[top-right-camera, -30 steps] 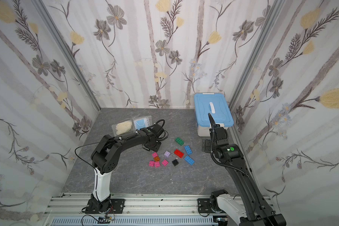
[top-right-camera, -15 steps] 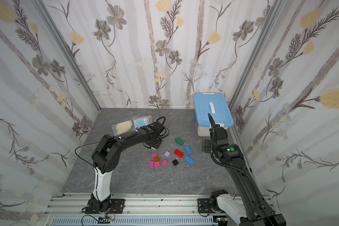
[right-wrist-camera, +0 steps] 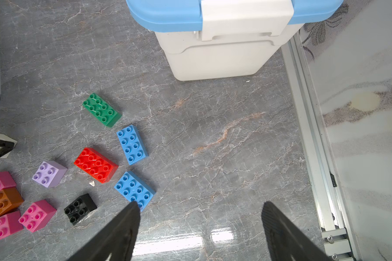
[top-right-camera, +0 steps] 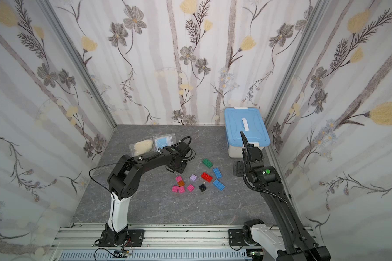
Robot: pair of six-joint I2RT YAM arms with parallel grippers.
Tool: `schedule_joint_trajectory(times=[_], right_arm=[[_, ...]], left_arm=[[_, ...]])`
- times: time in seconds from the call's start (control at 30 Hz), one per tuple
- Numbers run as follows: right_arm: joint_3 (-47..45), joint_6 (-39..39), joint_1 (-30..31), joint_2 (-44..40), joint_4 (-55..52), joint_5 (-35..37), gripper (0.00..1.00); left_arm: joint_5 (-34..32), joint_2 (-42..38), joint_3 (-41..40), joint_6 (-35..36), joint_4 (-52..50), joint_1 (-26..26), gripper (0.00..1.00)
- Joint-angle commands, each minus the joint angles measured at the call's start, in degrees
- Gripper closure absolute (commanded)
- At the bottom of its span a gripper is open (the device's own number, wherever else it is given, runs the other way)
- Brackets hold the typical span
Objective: Assemble the letter p with lego
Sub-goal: Pick up the lego brick from the center of the board, then assemble the lego brick with the lego brick.
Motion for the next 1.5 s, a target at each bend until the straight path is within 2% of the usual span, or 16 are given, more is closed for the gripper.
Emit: schedule_joint_trajectory(times=[0.0, 0.17, 0.57, 0.77, 1.03, 1.2, 1.47], right_arm=[[-0.01, -0.53, 0.01, 0.08, 0.68, -0.58, 0.14], [-0.03, -0.49, 0.01, 0.08, 0.68, -0.73, 0.14], [0.02, -0.69, 0.01, -0.1, 0.59, -0.69, 0.15], [0.44, -0.74, 0.01, 0.07, 0.17, -0.79, 0.16], [1.78, -0.83, -0.05, 1.2, -1.96, -0.53, 0.16], [1.85, -0.74, -0.08, 1.99, -2.22, -0.39, 0.16], [1.55, -0.83, -0.08, 1.2, -2.75, -0.64, 0.16]], left_arm=[[-0.33, 0.38, 0.22, 0.63, -0.67, 0.04, 0.54], [-0.27, 0.87, -0.11, 0.61, -0.67, 0.05, 0.54], [-0.05, -1.57, -0.32, 0.65, -0.93, 0.04, 0.66], [2.31, -4.0, 0.15, -0.94, -3.54, -0.87, 0.67], [4.57, -7.65, -0.18, -5.88, -7.12, -6.56, 0.66], [5.58, -6.58, 0.21, -8.73, -6.24, -10.8, 0.66], [4.9, -5.75, -0.33, -11.78, -5.86, -14.71, 0.66]])
